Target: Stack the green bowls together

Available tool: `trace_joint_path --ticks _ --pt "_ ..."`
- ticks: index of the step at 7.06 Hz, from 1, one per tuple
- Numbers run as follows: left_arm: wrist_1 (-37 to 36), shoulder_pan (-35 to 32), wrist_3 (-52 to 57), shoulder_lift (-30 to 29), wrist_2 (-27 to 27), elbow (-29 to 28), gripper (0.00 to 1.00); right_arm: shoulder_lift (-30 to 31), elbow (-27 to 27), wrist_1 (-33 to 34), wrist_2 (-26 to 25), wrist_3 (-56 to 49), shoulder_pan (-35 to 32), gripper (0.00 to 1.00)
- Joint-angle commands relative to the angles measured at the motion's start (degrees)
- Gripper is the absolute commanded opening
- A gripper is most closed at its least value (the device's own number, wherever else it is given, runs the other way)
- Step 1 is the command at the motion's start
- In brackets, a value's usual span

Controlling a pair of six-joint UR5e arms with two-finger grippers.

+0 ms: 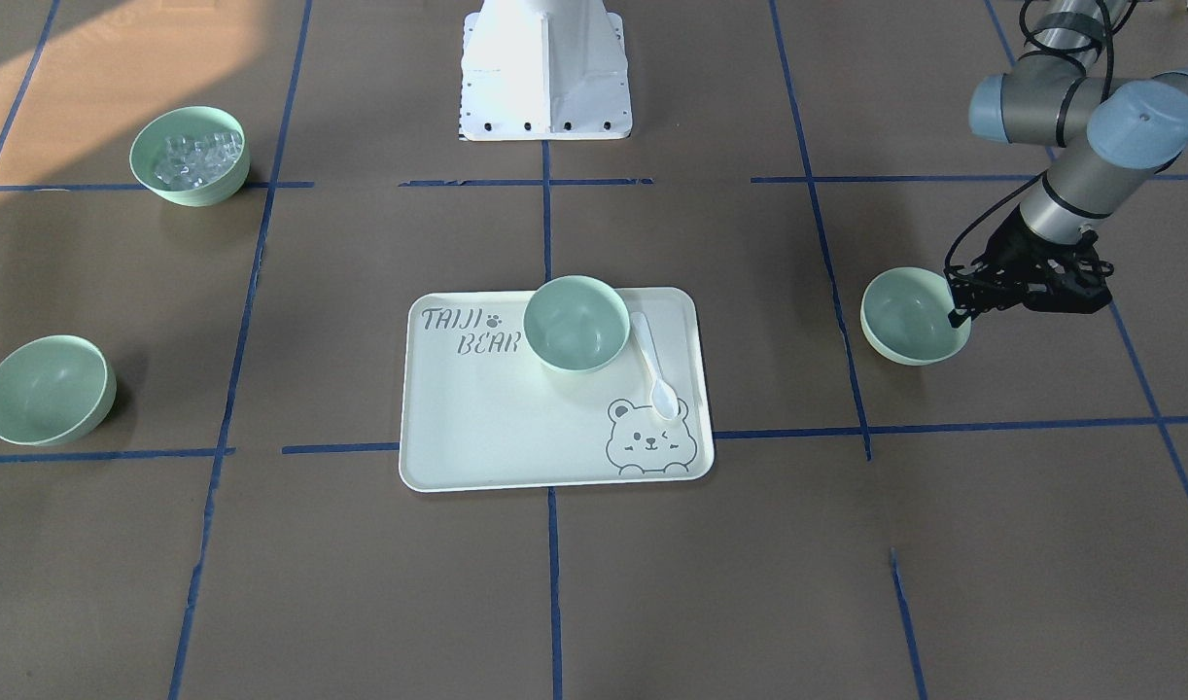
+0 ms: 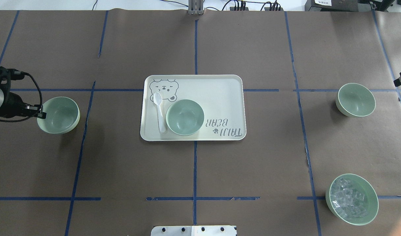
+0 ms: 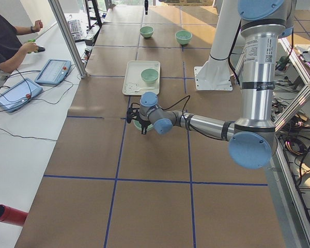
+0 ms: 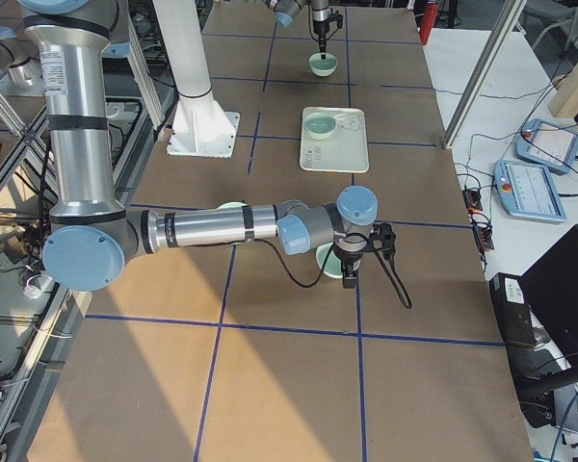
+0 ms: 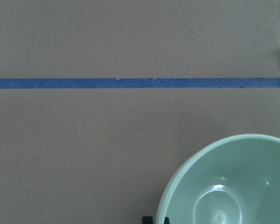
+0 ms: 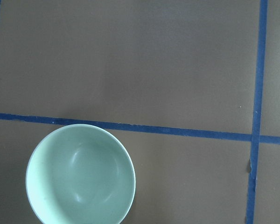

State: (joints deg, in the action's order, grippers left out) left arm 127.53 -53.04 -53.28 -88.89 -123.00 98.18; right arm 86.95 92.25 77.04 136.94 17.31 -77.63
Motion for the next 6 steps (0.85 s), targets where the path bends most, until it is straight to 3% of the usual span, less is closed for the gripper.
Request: trace_joint_path --ticks 1,3,6 --pt "-3.7 -4.9 -0.2 -0.6 -6.4 3.1 0.00 -0.9 -7.3 -9.3 -0.3 0.8 1.3 1.00" --pt "-12.2 -5.1 -4.8 -4.6 -6.4 8.0 0.00 -0.6 -10.5 -21.5 -4.4 13.0 6.0 1.00" --pt "-16.0 -4.9 -16.6 -12.6 -6.3 8.6 0.00 -0.6 -11.4 -21.8 -6.9 14.9 11.1 1.00"
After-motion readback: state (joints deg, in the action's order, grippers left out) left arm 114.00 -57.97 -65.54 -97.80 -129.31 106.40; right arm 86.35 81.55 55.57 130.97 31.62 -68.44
